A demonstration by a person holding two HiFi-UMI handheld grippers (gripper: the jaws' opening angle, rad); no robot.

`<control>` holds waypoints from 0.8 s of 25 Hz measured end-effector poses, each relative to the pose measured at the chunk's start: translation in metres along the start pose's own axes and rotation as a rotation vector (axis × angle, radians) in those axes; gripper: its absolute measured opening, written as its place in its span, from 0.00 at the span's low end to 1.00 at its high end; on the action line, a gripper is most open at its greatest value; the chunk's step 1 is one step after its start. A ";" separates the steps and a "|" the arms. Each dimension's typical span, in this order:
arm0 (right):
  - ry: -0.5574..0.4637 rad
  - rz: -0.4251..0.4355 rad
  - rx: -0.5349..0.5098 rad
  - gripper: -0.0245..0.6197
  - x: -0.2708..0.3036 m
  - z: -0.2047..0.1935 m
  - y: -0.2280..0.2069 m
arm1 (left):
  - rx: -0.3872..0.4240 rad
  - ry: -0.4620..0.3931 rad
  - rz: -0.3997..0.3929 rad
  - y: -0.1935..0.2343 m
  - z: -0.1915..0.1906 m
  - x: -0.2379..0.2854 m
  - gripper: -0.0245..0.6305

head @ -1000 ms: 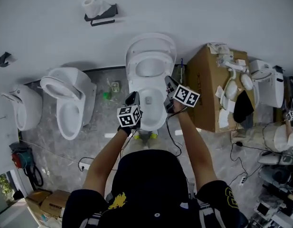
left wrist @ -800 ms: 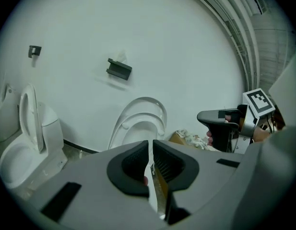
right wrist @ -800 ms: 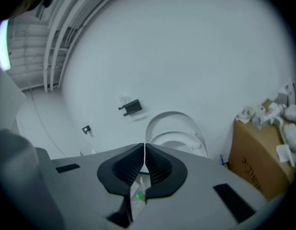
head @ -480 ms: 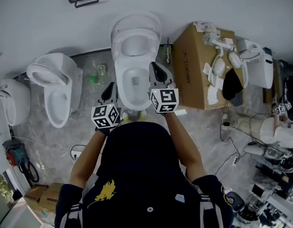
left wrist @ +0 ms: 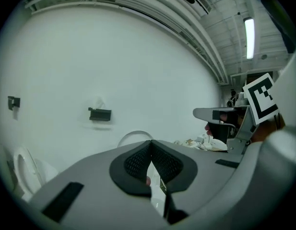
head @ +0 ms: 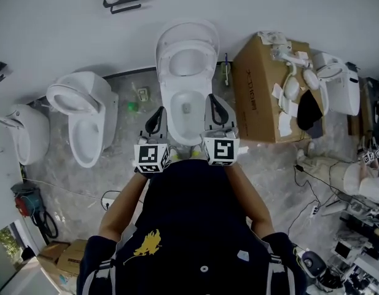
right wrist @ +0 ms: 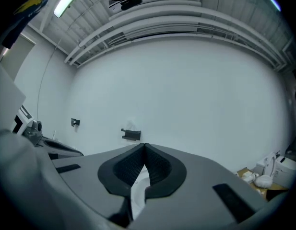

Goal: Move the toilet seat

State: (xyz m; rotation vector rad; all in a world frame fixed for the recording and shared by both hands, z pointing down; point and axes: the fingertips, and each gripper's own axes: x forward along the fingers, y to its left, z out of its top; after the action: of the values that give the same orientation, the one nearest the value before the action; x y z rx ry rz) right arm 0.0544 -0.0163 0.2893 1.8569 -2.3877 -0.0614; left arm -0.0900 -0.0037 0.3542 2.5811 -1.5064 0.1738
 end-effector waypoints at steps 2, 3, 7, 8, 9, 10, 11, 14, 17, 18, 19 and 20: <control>-0.012 0.015 0.013 0.08 0.001 0.002 0.007 | 0.043 -0.028 -0.023 -0.004 0.010 0.002 0.07; -0.019 0.025 0.020 0.08 0.000 0.003 0.010 | 0.055 -0.040 -0.029 -0.006 0.015 0.002 0.07; -0.025 0.025 0.041 0.08 -0.005 0.007 0.016 | 0.061 -0.068 -0.037 -0.007 0.032 0.002 0.07; -0.023 0.017 0.042 0.07 -0.005 0.007 0.017 | 0.066 -0.072 -0.040 -0.007 0.035 0.003 0.07; -0.022 0.011 0.040 0.07 -0.005 0.008 0.017 | 0.070 -0.075 -0.043 -0.008 0.038 0.005 0.07; -0.022 0.008 0.038 0.07 -0.004 0.008 0.018 | 0.075 -0.079 -0.049 -0.009 0.042 0.006 0.07; -0.024 0.009 0.037 0.07 -0.003 0.008 0.020 | 0.080 -0.083 -0.055 -0.011 0.044 0.007 0.07; -0.038 0.014 0.040 0.07 -0.001 0.012 0.024 | 0.090 -0.089 -0.073 -0.014 0.048 0.008 0.07; -0.043 0.010 0.040 0.07 -0.003 0.014 0.025 | 0.096 -0.089 -0.087 -0.019 0.050 0.008 0.07; -0.040 0.010 0.039 0.07 -0.004 0.013 0.025 | 0.096 -0.088 -0.090 -0.020 0.049 0.009 0.07; -0.035 0.014 0.036 0.07 -0.004 0.013 0.027 | 0.095 -0.086 -0.092 -0.020 0.048 0.009 0.07; -0.030 0.020 0.032 0.07 -0.004 0.013 0.029 | 0.094 -0.084 -0.093 -0.021 0.047 0.009 0.07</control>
State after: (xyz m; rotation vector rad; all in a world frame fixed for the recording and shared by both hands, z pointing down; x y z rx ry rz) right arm 0.0255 -0.0061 0.2792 1.8584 -2.4406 -0.0500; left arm -0.0662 -0.0101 0.3081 2.7588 -1.4332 0.1291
